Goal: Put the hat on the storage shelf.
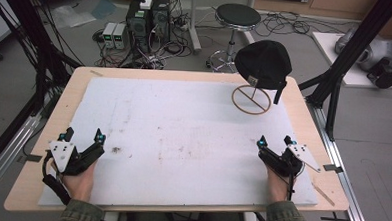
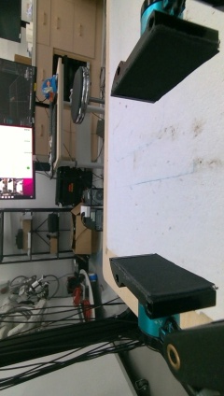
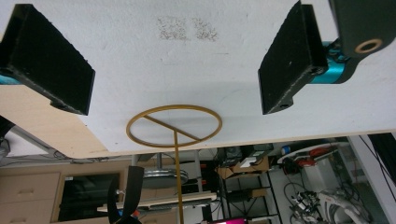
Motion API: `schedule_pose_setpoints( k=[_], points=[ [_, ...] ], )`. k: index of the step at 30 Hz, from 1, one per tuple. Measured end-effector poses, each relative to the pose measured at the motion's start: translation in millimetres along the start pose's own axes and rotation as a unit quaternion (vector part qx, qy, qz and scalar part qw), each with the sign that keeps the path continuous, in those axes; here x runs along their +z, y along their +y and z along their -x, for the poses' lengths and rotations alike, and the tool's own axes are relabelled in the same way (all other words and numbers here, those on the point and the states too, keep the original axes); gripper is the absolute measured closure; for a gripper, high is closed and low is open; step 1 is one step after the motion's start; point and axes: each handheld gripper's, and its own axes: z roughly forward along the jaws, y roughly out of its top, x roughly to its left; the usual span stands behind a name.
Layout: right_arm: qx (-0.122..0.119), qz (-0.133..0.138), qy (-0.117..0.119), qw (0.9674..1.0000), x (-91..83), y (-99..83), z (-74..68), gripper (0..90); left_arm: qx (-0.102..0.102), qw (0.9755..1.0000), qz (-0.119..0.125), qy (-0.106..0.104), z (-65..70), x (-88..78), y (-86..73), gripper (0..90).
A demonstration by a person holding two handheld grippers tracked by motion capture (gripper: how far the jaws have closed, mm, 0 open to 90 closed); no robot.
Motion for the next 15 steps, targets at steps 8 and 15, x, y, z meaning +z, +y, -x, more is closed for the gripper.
schedule_pose_setpoints(
  k=[8, 15],
  points=[
    [-0.002, -0.003, 0.002, 1.0, 0.8, -0.4, 0.8, 10.1, -0.007, 1.0, -0.005, -0.002, -0.7, 0.6, -1.1, 16.0],
    [0.002, -0.006, 0.003, 1.0, 0.9, -0.8, 0.6, 10.1, -0.014, 0.9999, -0.009, -0.006, -0.9, 1.1, -1.7, 16.1]
  ],
)
